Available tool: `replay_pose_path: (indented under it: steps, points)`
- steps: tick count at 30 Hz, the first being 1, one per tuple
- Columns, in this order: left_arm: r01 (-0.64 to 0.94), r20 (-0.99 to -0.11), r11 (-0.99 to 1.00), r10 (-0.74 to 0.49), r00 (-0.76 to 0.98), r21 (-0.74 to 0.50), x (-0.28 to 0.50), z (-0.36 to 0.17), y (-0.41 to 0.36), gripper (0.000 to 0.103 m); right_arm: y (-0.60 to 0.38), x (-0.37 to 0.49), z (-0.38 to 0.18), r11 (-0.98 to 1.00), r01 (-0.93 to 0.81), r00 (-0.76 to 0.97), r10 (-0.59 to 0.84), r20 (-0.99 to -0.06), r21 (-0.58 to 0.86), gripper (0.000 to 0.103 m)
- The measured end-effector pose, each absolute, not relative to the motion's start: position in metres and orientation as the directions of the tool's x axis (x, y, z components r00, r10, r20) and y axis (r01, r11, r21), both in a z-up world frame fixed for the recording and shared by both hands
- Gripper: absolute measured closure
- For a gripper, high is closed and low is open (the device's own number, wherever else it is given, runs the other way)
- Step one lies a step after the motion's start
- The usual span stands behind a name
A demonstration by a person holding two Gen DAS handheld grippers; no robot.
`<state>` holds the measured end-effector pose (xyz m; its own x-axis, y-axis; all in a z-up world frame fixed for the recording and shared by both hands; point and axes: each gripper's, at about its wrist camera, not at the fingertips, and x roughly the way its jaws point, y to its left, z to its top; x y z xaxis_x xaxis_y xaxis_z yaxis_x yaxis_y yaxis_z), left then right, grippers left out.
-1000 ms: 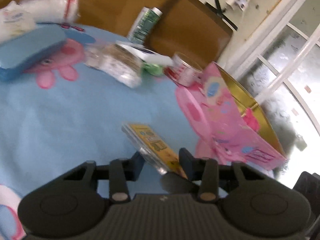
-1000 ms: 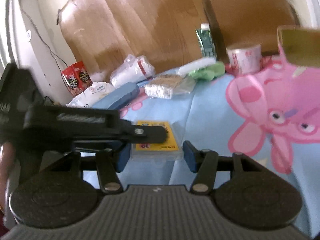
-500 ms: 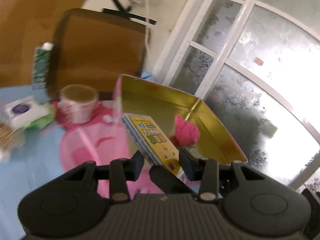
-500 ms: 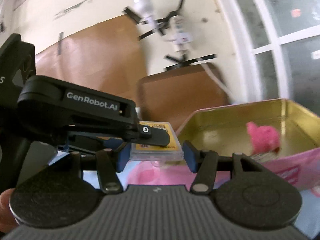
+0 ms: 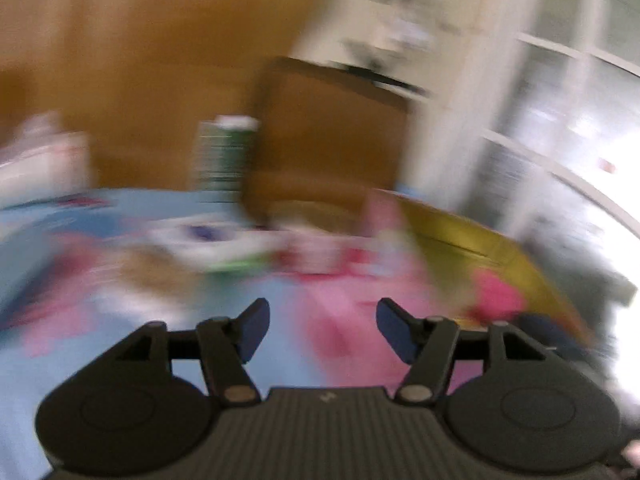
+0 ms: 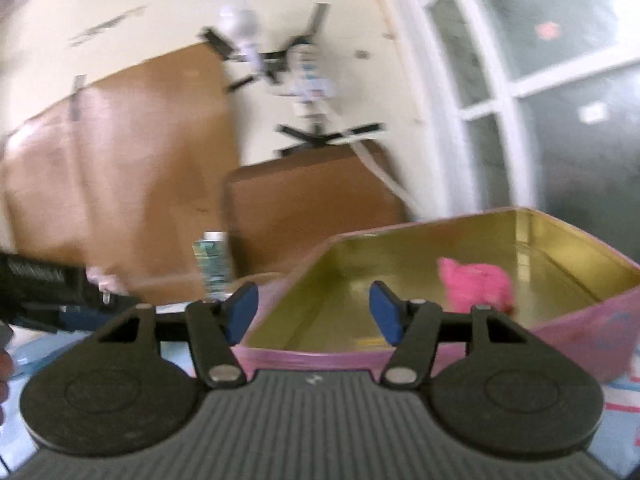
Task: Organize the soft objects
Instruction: 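Place the yellow card box into the pink tin with the right tool, then grasp the white wet-wipe pack with the right tool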
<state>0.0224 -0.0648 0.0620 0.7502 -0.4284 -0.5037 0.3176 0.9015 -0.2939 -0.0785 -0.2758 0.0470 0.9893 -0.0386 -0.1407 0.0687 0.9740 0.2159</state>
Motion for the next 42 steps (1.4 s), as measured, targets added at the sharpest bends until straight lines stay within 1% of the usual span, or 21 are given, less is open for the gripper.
replay_pose_path:
  steps: [3,5,7,10,11,14,18,20,22,23,25,28,31,33,34,35,36,38,40,41,42]
  points:
    - [0.131,-0.555,0.959,-0.255,0.792,-0.253,0.029,0.041,-0.007,0.041,-0.247,-0.065,0.053,0.984,-0.06,0.982,0.089,-0.168,0.17,0.041]
    - [0.049,-0.574,0.969,-0.184,0.798,-0.242,0.031,0.026,0.025,0.041,-0.228,-0.051,0.054,0.977,-0.14,0.964,0.171,-0.205,0.158,0.041]
    - [-0.006,-0.582,0.969,-0.142,0.8,-0.245,0.033,0.014,0.047,0.041,-0.214,-0.03,0.055,0.963,-0.193,0.939,0.237,-0.251,0.188,0.04]
    - [-0.008,-0.558,0.963,-0.149,0.816,-0.269,0.029,0.004,0.059,0.041,-0.197,0.004,0.056,0.957,-0.205,0.921,0.259,-0.292,0.204,0.04]
    - [0.004,-0.55,0.962,-0.16,0.82,-0.275,0.029,0.005,0.059,0.04,-0.191,0.018,0.057,0.961,-0.192,0.919,0.248,-0.308,0.2,0.037]
    - [0.044,-0.524,0.971,-0.164,0.836,-0.234,0.026,0.008,0.049,0.039,-0.18,0.061,0.058,0.965,-0.164,0.908,0.228,-0.352,0.203,0.017]
    - [0.089,-0.458,0.981,-0.16,0.875,-0.173,0.014,0.012,0.039,0.033,-0.166,0.122,0.052,0.972,-0.142,0.866,0.214,-0.452,0.189,0.008]
    - [0.093,-0.443,0.979,-0.165,0.881,-0.18,0.011,0.013,0.042,0.032,-0.16,0.139,0.041,0.975,-0.145,0.83,0.212,-0.516,0.167,0.009]
    - [0.088,-0.445,0.973,-0.177,0.878,-0.214,0.013,0.013,0.048,0.032,-0.155,0.15,0.03,0.977,-0.164,0.785,0.213,-0.582,0.136,0.026]
    - [0.087,-0.447,0.968,-0.187,0.875,-0.235,0.014,0.013,0.051,0.032,-0.156,0.147,0.028,0.979,-0.159,0.78,0.204,-0.592,0.127,0.027]
    - [0.085,-0.453,0.957,-0.208,0.867,-0.276,0.016,0.013,0.058,0.032,-0.162,0.134,0.029,0.982,-0.132,0.794,0.186,-0.579,0.134,0.029]
    - [0.083,-0.463,0.946,-0.228,0.857,-0.313,0.019,0.011,0.064,0.032,-0.176,0.095,0.04,0.982,-0.12,0.84,0.179,-0.512,0.145,0.029]
    - [0.091,-0.462,0.944,-0.238,0.854,-0.318,0.018,0.011,0.065,0.032,-0.189,0.038,0.046,0.978,-0.14,0.866,0.195,-0.46,0.152,0.029]
    - [0.104,-0.46,0.944,-0.247,0.853,-0.313,0.017,0.011,0.063,0.032,-0.196,0.0,0.041,0.972,-0.157,0.86,0.221,-0.459,0.173,0.029]
    - [0.115,-0.458,0.944,-0.254,0.852,-0.309,0.016,0.011,0.062,0.032,-0.198,-0.016,0.037,0.97,-0.165,0.852,0.232,-0.468,0.18,0.031]
    - [0.128,-0.458,0.945,-0.261,0.85,-0.302,0.015,0.011,0.059,0.032,-0.2,-0.032,0.03,0.97,-0.168,0.844,0.235,-0.482,0.178,0.046]
    - [0.149,-0.461,0.944,-0.277,0.843,-0.295,0.015,0.012,0.057,0.032,-0.2,-0.044,0.025,0.969,-0.174,0.835,0.238,-0.495,0.173,0.048]
    - [0.189,-0.478,0.941,-0.308,0.823,-0.281,0.016,0.011,0.051,0.032,-0.201,-0.067,0.014,0.969,-0.177,0.826,0.242,-0.508,0.173,0.047]
    - [0.217,-0.506,0.94,-0.327,0.798,-0.265,0.018,0.011,0.043,0.032,-0.202,-0.084,0.011,0.971,-0.176,0.843,0.234,-0.483,0.164,0.037]
    - [0.226,-0.516,0.938,-0.334,0.789,-0.261,0.018,0.011,0.04,0.032,-0.203,-0.089,0.012,0.974,-0.17,0.846,0.222,-0.484,0.15,0.03]
    - [0.235,-0.524,0.937,-0.34,0.781,-0.258,0.016,0.011,0.036,0.032,-0.203,-0.092,0.012,0.975,-0.169,0.849,0.218,-0.48,0.144,0.028]
